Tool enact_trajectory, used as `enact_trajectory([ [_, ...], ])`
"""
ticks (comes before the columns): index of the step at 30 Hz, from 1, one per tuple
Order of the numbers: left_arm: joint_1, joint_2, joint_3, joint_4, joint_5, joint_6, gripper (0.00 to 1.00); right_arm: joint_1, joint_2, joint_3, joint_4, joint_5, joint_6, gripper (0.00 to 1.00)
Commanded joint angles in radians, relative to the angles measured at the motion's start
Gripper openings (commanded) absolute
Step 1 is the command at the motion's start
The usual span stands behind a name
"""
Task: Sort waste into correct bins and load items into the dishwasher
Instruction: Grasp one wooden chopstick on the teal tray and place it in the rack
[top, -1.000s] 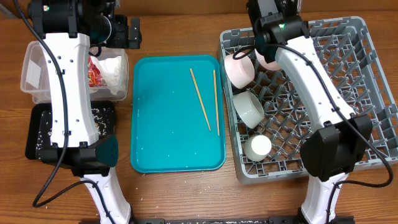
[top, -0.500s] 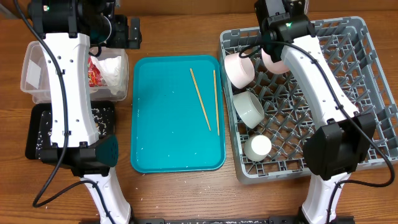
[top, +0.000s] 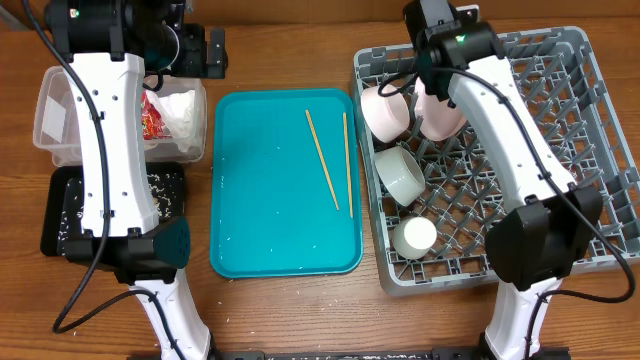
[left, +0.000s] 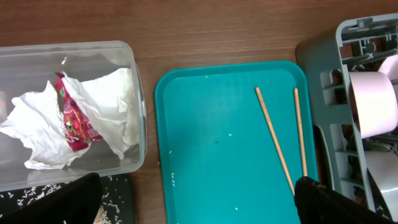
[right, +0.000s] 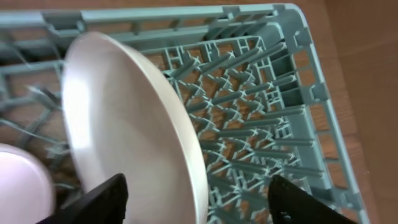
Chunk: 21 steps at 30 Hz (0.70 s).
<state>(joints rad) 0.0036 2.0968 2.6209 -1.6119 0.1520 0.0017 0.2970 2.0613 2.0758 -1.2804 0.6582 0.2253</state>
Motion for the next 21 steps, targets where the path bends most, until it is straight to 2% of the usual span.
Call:
enact_trajectory([
  [1,0.002,0.003,0.019,0.001,-0.006,-0.002,1.0,0.002,-0.106,0.125,-0.014,-0.167,0.006,0.78],
  [4,0.002,0.003,0.019,0.0,-0.006,-0.002,1.0,0.009,-0.143,0.152,0.002,-0.517,0.007,0.77],
  [6,0.002,0.003,0.019,0.001,-0.006,-0.002,1.0,0.033,-0.131,0.143,0.024,-0.716,0.016,0.69],
  [7,0.002,0.003,0.019,0.0,-0.006,-0.002,1.0,0.062,-0.116,0.123,0.046,-0.752,0.032,0.66],
  [11,0.002,0.003,0.019,0.001,-0.006,-0.002,1.0,0.193,-0.028,0.048,0.12,-0.726,0.068,0.62],
  [14,0.002,0.003,0.019,0.001,-0.006,-0.002,1.0,0.275,0.063,0.039,0.124,-0.609,0.103,0.62],
  [21,0.002,0.003,0.019,0.001,-0.006,-0.002,1.0,0.331,0.258,0.039,0.126,-0.61,0.105,0.56],
])
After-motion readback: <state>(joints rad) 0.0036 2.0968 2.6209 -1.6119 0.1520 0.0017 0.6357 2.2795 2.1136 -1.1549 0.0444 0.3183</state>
